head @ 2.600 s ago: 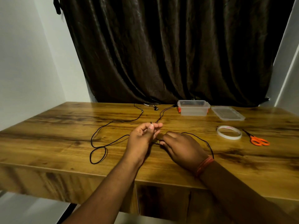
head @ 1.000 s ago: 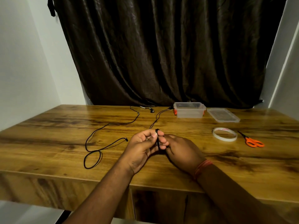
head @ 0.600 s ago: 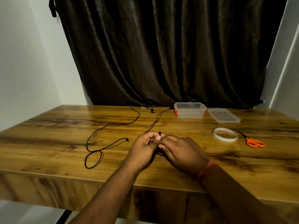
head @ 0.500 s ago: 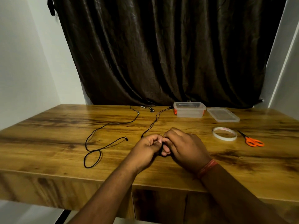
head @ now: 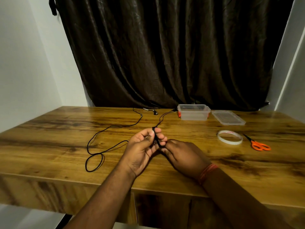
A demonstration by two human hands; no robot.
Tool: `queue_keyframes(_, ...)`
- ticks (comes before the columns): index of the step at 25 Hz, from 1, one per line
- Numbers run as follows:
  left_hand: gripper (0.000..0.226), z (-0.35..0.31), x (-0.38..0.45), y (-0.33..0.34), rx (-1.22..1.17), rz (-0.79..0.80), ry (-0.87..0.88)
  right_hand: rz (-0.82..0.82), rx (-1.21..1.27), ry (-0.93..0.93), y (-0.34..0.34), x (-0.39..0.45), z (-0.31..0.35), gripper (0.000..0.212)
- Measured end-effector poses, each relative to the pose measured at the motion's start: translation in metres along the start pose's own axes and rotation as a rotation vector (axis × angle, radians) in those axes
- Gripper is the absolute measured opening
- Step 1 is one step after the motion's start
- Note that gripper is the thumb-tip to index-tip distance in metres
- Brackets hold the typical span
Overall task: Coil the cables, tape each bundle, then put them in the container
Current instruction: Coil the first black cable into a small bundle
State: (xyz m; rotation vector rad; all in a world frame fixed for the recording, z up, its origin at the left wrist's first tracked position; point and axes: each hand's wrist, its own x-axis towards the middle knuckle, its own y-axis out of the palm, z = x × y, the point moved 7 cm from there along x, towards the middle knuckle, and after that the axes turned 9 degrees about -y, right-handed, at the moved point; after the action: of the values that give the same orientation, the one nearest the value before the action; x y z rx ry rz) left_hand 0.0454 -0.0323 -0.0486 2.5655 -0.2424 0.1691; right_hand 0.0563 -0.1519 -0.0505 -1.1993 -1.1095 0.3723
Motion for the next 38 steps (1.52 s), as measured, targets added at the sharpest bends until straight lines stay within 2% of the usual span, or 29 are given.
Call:
queue_keyframes(3, 0.019, -0.003, 0.003, -0.01, 0.037, -0.113, 0.064, -0.005, -0.043, -0.097, -0.002, -0.001, 0.01, 0.023)
queue_keyframes(6, 0.021, 0.006, 0.007, -0.017, 0.372, -0.195, 0.068, -0.04, -0.033, -0.14, -0.011, -0.003, 0.018, 0.023)
queue_keyframes(8, 0.019, 0.018, 0.009, -0.012, 0.586, -0.136, 0.019, -0.13, -0.021, -0.128, -0.022, -0.004, 0.017, 0.02)
queue_keyframes(9, 0.018, 0.023, 0.009, -0.009, 0.608, -0.084, -0.012, -0.179, -0.029, -0.104, -0.028, -0.005, 0.014, 0.018)
queue_keyframes(13, 0.021, 0.033, 0.005, 0.006, 0.496, 0.108, -0.131, -0.326, -0.001, 0.072, -0.044, -0.01, -0.007, 0.013)
queue_keyframes(17, 0.018, 0.026, -0.002, 0.013, 0.393, 0.201, -0.127, -0.282, 0.096, 0.165, -0.032, -0.008, -0.019, 0.013)
queue_keyframes(22, 0.016, 0.006, -0.003, 0.008, 0.09, 0.144, -0.045, -0.091, 0.111, 0.062, -0.011, -0.003, -0.008, 0.011)
queue_keyframes(26, 0.018, -0.004, -0.002, -0.003, -0.035, -0.022, 0.029, 0.033, 0.061, -0.062, 0.0, 0.001, 0.008, 0.021)
queue_keyframes(29, 0.019, -0.004, 0.0, -0.008, 0.088, -0.106, 0.073, 0.025, 0.036, -0.141, -0.004, 0.0, 0.018, 0.022)
queue_keyframes(32, 0.02, 0.007, 0.005, -0.014, 0.392, -0.179, 0.052, -0.084, 0.051, -0.141, -0.017, -0.002, 0.019, 0.022)
queue_keyframes(34, 0.024, 0.017, 0.007, -0.008, 0.506, -0.085, -0.002, -0.177, 0.074, -0.086, -0.028, -0.004, 0.012, 0.022)
queue_keyframes(38, 0.025, 0.031, 0.003, 0.006, 0.5, 0.095, -0.134, -0.329, 0.09, 0.091, -0.041, -0.009, -0.008, 0.016)
